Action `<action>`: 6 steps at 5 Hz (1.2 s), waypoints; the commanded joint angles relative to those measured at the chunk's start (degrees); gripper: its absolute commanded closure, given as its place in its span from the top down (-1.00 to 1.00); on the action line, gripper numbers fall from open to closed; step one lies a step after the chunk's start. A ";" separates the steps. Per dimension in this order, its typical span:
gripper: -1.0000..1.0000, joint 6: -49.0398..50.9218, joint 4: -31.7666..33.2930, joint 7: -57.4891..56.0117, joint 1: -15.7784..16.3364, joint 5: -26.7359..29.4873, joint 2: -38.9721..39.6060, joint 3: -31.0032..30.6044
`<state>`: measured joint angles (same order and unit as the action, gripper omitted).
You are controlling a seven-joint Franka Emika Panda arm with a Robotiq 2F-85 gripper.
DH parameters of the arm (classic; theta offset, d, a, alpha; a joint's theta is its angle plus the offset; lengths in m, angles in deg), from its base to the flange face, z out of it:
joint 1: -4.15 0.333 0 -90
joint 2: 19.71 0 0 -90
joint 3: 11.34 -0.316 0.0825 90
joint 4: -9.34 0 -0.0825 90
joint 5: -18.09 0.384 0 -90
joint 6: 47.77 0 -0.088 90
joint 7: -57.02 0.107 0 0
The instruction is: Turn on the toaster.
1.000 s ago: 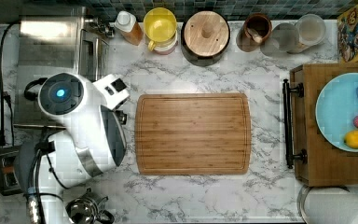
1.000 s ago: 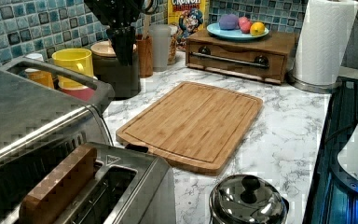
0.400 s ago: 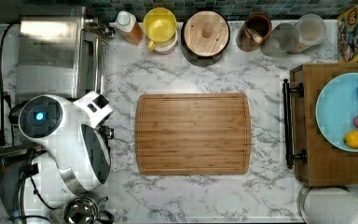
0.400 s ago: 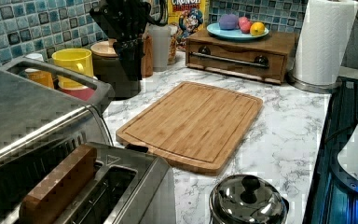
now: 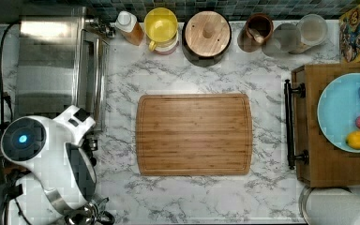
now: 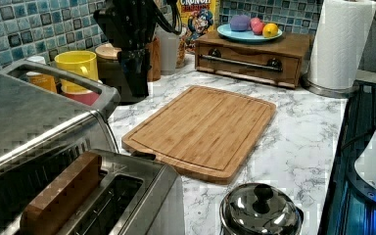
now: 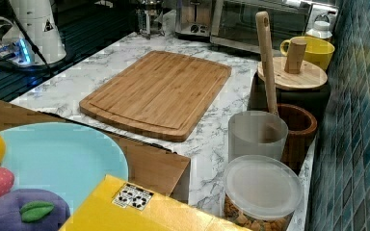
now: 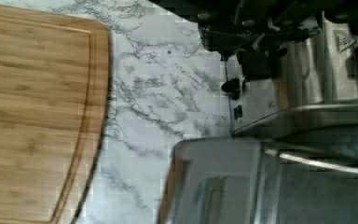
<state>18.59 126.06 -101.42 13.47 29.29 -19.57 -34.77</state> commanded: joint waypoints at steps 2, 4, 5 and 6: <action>-1.00 -3.44 8.01 -5.50 1.72 4.54 -3.64 -1.20; -1.00 -12.72 13.51 -12.42 2.41 13.78 -8.49 -1.05; -1.00 -15.95 14.69 -11.55 2.18 13.79 -9.07 -1.44; -1.00 -15.32 13.12 -7.48 1.78 9.23 -6.70 -1.90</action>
<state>3.37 140.50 -112.67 15.04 41.35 -25.10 -36.29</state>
